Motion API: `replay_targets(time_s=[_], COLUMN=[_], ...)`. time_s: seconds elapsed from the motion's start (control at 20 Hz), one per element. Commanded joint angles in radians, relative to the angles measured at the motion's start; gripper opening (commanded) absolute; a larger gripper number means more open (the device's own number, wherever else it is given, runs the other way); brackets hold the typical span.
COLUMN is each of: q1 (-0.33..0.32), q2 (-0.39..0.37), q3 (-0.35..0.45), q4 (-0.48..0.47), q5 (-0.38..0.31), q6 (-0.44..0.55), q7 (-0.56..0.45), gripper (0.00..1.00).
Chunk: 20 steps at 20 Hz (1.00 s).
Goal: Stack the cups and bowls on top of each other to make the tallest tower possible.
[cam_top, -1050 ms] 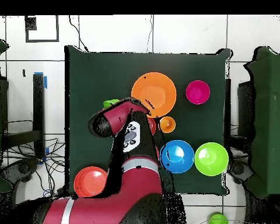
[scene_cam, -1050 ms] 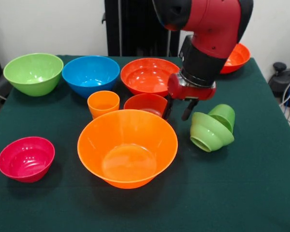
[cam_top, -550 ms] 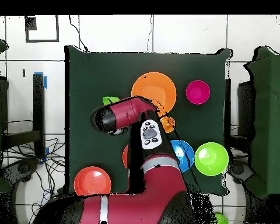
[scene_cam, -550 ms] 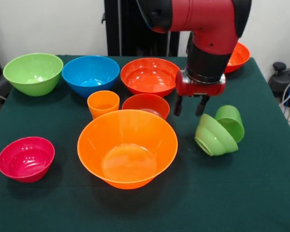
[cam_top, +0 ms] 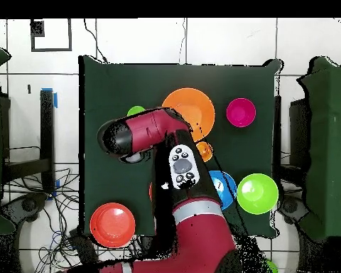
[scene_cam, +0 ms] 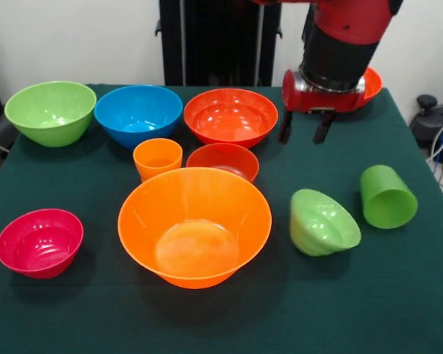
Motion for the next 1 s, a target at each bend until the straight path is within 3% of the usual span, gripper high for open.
replay_targets(time_s=[0.05, 0.25, 0.5, 0.75, 1.0], q1=[-0.032, -0.037, 0.022, 0.048, 0.069], q2=[-0.023, 0.002, 0.058, 0.124, 0.183], q3=[0.158, 0.191, 0.166, 0.130, 0.108], q4=[0.042, 0.042, -0.023, -0.082, -0.131], q5=[0.017, 0.036, -0.012, -0.076, -0.085], q6=[0.066, 0.018, -0.030, -0.096, -0.151], q7=[-0.232, -0.175, -0.090, -0.067, -0.038], gripper=[1.00, 1.00, 1.00, 1.00, 1.00])
